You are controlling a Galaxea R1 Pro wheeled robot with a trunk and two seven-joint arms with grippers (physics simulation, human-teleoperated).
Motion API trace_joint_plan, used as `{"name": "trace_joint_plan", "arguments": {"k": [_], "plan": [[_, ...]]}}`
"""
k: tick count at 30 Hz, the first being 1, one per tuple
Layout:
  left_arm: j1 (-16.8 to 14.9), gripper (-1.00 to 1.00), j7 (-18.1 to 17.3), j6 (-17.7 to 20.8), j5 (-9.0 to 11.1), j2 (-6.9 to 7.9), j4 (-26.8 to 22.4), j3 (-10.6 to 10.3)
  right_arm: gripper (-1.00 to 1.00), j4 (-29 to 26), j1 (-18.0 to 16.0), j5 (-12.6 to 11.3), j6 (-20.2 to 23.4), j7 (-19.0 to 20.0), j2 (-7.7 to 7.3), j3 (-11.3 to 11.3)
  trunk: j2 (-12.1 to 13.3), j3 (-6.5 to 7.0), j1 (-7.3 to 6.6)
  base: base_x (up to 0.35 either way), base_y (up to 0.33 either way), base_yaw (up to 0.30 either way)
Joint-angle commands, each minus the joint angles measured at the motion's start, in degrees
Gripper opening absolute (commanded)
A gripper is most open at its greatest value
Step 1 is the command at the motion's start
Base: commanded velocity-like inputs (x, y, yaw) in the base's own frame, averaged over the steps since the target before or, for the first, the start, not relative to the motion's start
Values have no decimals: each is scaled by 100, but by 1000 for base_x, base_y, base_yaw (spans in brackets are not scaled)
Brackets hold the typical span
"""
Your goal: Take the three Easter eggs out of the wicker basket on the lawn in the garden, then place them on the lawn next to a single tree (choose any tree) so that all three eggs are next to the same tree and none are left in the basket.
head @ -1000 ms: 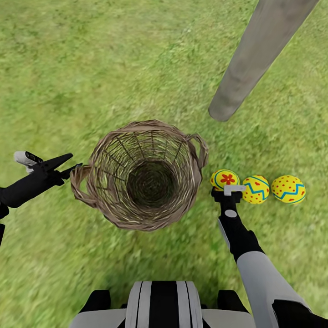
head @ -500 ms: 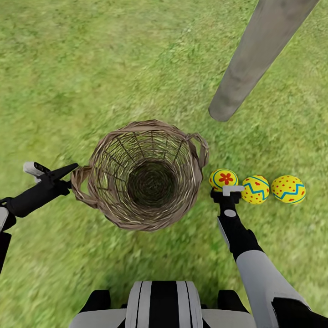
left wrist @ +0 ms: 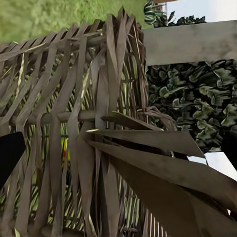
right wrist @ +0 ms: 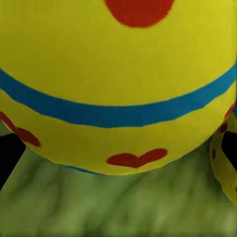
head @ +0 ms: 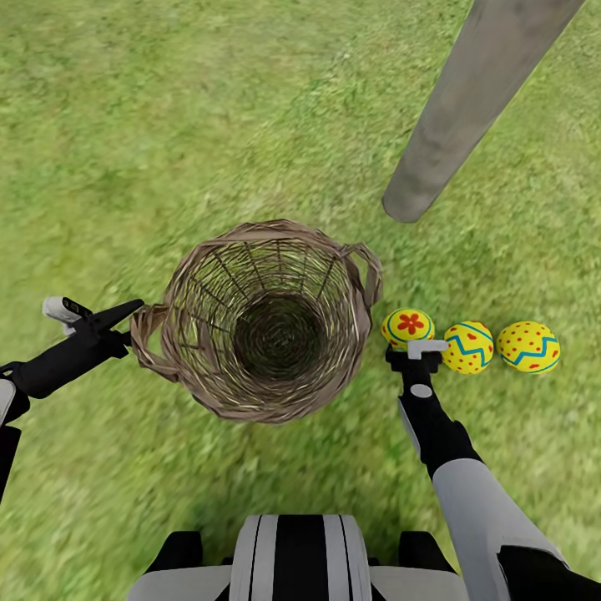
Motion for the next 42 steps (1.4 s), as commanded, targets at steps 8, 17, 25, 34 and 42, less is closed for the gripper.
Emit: {"name": "trace_joint_plan", "arguments": {"k": [8,17,25,34,42], "plan": [[-2,100,-23,14,-47,3,1,3,100,-2,-1,55,1,-2,7,-21,-1,-2,-1,0,0,0],[6,100,-49,5,-44,3,-10,28,100,-11,-1,52,1,-10,7,-21,-1,-2,-1,0,0,0],[14,100,-236,14,-37,13,-13,29,100,-11,-1,50,1,-7,7,-21,-1,-2,-1,0,0,0],[15,100,-449,14,-36,64,-12,38,100,-11,-1,50,1,-6,7,-21,280,123,-154,0,0,0],[15,100,-452,14,-36,65,-11,38,100,-11,-1,50,1,-10,11,-21,601,267,-330,0,0,0]]}}
